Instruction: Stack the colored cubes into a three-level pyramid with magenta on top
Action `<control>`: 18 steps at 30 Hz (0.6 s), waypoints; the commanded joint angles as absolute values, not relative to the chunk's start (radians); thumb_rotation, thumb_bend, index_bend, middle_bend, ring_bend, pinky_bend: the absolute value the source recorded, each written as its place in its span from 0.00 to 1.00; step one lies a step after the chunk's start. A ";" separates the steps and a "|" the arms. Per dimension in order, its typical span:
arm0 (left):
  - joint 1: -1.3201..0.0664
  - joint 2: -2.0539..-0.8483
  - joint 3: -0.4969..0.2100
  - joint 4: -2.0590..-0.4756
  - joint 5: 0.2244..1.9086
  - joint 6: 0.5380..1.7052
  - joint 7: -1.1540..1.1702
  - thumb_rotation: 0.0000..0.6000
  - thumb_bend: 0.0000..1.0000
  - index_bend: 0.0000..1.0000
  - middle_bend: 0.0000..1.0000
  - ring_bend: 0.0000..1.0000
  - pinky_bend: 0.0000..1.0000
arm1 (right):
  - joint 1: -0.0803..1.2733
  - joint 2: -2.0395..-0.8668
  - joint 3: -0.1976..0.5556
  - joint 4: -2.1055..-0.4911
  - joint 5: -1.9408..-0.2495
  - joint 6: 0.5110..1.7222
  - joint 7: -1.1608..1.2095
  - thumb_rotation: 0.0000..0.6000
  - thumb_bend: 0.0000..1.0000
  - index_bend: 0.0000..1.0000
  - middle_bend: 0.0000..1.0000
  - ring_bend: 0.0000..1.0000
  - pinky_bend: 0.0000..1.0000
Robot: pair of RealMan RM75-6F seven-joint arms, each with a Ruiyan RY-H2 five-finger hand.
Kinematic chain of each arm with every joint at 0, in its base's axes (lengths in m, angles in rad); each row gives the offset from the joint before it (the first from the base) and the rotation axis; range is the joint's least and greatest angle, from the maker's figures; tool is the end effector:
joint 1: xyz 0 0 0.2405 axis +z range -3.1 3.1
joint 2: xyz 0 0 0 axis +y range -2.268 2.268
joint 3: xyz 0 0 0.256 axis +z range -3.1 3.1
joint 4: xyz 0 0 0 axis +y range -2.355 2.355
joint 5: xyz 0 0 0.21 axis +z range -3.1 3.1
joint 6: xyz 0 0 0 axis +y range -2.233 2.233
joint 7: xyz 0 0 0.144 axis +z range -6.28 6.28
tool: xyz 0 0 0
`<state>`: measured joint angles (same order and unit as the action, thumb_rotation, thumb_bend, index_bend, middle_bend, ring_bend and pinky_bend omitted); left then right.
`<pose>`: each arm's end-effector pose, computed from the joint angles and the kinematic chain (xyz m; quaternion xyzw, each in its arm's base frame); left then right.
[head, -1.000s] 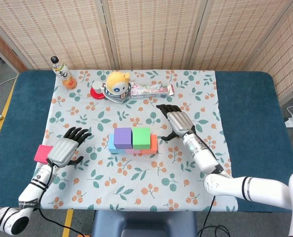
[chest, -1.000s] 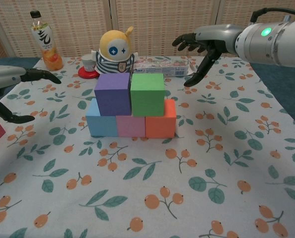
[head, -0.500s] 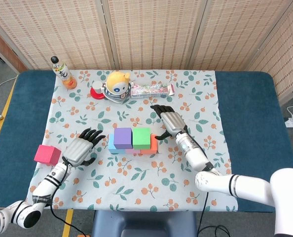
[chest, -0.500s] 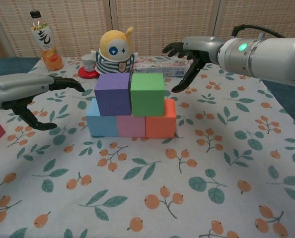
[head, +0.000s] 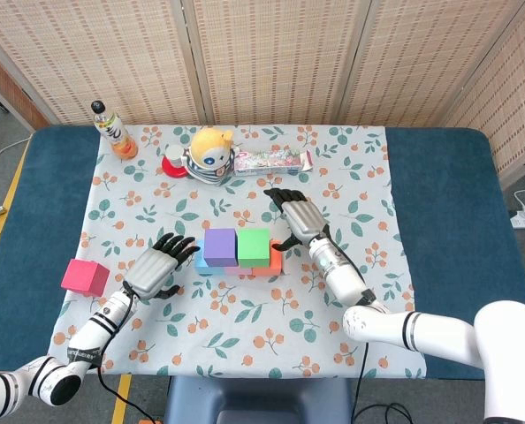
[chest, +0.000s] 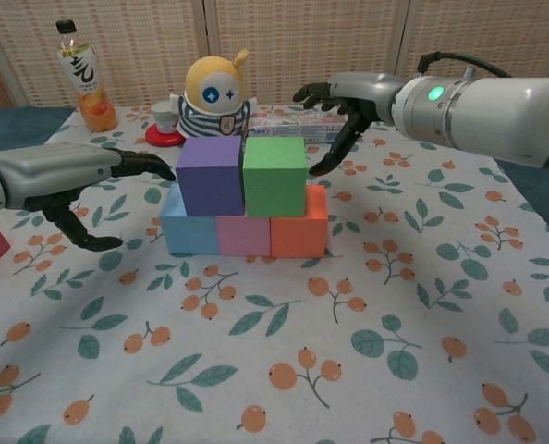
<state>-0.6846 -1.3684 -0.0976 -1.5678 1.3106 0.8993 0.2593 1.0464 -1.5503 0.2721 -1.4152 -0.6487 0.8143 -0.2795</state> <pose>-0.1747 0.3202 0.0164 -0.7975 -0.3324 -0.3309 0.3796 -0.0754 -0.4088 -0.0159 0.6897 -0.4916 0.3801 0.3718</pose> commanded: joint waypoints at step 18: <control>-0.709 -1.375 -0.087 -1.565 1.313 0.891 0.251 1.00 0.32 0.10 0.01 0.00 0.01 | 1.054 -1.572 0.281 -1.407 -0.642 0.820 -0.298 1.00 0.06 0.00 0.03 0.00 0.00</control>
